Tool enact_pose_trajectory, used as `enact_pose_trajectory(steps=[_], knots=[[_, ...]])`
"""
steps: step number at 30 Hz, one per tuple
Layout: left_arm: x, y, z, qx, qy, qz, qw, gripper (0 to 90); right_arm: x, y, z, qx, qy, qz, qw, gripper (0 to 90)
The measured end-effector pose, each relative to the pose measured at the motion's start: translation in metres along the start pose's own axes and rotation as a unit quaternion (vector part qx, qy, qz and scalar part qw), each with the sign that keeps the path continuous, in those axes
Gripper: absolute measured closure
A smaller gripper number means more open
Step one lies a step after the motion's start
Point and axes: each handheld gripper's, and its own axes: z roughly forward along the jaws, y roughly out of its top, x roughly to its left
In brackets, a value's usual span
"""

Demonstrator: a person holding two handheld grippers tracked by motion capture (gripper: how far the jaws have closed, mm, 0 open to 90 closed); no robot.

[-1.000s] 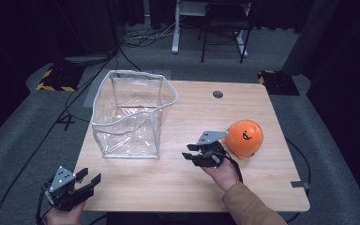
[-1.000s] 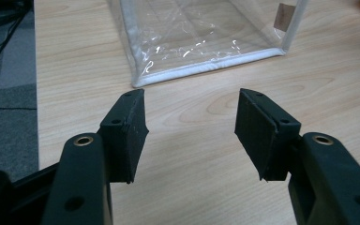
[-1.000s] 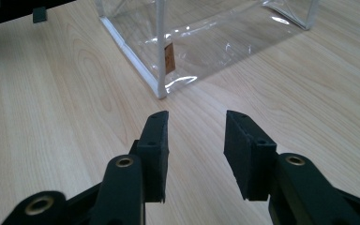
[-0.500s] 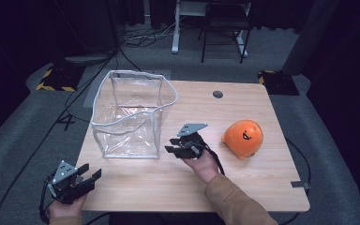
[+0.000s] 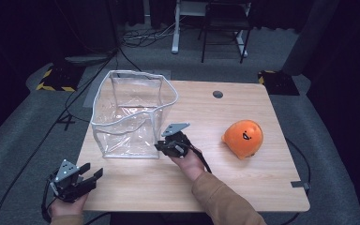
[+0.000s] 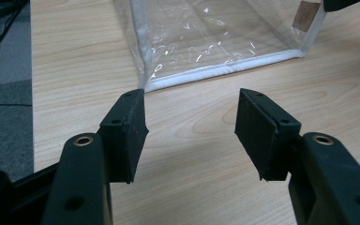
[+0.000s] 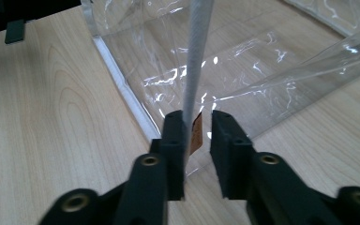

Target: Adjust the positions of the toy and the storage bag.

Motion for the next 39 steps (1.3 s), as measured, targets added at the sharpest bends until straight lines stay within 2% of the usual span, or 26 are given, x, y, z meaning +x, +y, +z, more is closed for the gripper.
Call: enact_pose_trajectory(steps=[3, 5, 8, 14, 23, 25, 26, 32, 35, 39], knots=[[0.001, 0.002, 0.003, 0.003, 0.0, 0.004, 1.0, 43.5, 0.001, 0.0, -0.001, 0.001, 0.002, -0.002, 1.0, 87.1], [0.001, 0.004, 0.006, 0.004, -0.002, 0.006, 1.0, 43.5, 0.004, -0.001, -0.002, 0.002, -0.005, -0.009, 0.9999, 87.3], [0.0, 0.007, 0.011, 0.008, -0.006, 0.007, 0.9999, 43.3, 0.004, -0.007, -0.01, 0.003, -0.004, -0.002, 1.0, 87.3], [-0.007, 0.015, 0.025, 0.02, -0.015, 0.021, 0.9995, 43.2, 0.006, -0.019, -0.024, 0.002, -0.006, 0.005, 1.0, 87.3], [-0.015, 0.022, 0.041, 0.034, -0.028, 0.037, 0.9983, 43.2, 0.01, -0.047, -0.055, -0.003, -0.004, 0.021, 0.9998, 87.2], [-0.017, 0.023, 0.042, 0.036, -0.039, 0.038, 0.9979, 41.7, 0.011, -0.053, -0.062, -0.005, -0.004, 0.026, 0.9996, 87.3], [-0.021, 0.024, 0.043, 0.038, -0.044, 0.047, 0.9972, 41.4, 0.012, -0.058, -0.067, -0.007, -0.004, 0.028, 0.9996, 87.3], [-0.034, 0.023, 0.046, 0.042, -0.059, 0.058, 0.9957, 41.6, 0.016, -0.072, -0.082, -0.009, -0.004, 0.033, 0.9994, 87.2], [-0.047, 0.024, 0.049, 0.046, -0.069, 0.076, 0.9936, 41.6, 0.016, -0.081, -0.093, -0.009, -0.003, 0.038, 0.9992, 87.3], [-0.067, 0.026, 0.054, 0.054, -0.081, 0.104, 0.9898, 41.9, 0.017, -0.093, -0.108, -0.009, -0.009, 0.046, 0.9989, 87.3]])
